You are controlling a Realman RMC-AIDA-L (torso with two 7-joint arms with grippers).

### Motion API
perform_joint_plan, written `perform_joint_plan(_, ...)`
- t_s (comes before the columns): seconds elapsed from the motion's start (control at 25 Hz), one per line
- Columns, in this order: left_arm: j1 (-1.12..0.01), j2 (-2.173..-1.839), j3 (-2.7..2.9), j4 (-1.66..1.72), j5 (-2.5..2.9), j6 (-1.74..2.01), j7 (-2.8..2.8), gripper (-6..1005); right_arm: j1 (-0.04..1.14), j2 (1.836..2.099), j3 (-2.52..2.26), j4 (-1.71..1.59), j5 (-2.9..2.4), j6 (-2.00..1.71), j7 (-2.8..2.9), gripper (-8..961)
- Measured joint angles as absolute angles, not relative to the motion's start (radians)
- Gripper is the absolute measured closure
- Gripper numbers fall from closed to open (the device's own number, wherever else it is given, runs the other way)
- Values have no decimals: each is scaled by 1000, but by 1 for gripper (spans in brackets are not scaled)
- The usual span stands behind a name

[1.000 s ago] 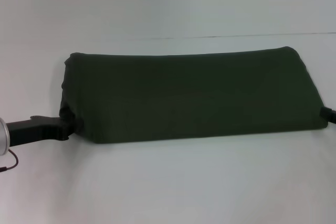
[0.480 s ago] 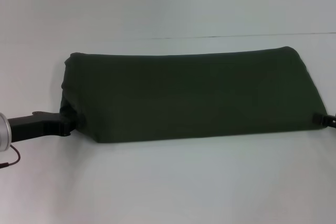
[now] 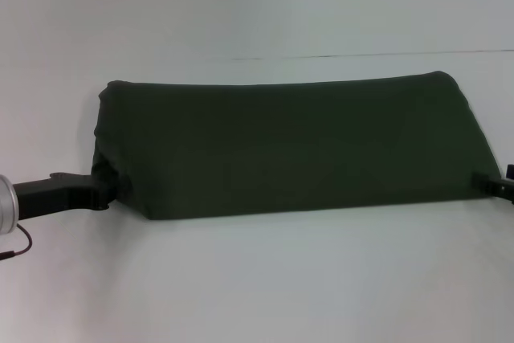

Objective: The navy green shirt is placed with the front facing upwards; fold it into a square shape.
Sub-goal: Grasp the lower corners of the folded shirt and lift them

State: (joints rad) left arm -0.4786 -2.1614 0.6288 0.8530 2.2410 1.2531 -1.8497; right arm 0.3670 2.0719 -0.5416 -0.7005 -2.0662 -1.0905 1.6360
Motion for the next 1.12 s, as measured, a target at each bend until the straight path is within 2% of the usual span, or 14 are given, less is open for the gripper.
perform_joint_plan(0.12, -480, -2161, 629, 853, 2241, 1252, -1848, 972, 355, 2092, -479, -672, -2020, -1097, 1500, 97)
perform_joint_plan(1.04, -483, -2161, 629, 853, 2240, 1246, -1847, 972, 361, 2091, -432, -556, -1974, -1105, 1356, 97)
perform_joint_plan(1.12, -483, -2161, 629, 853, 2240, 1245, -1846, 972, 363, 2091, -433, -556, -1977, -1103, 1360, 126)
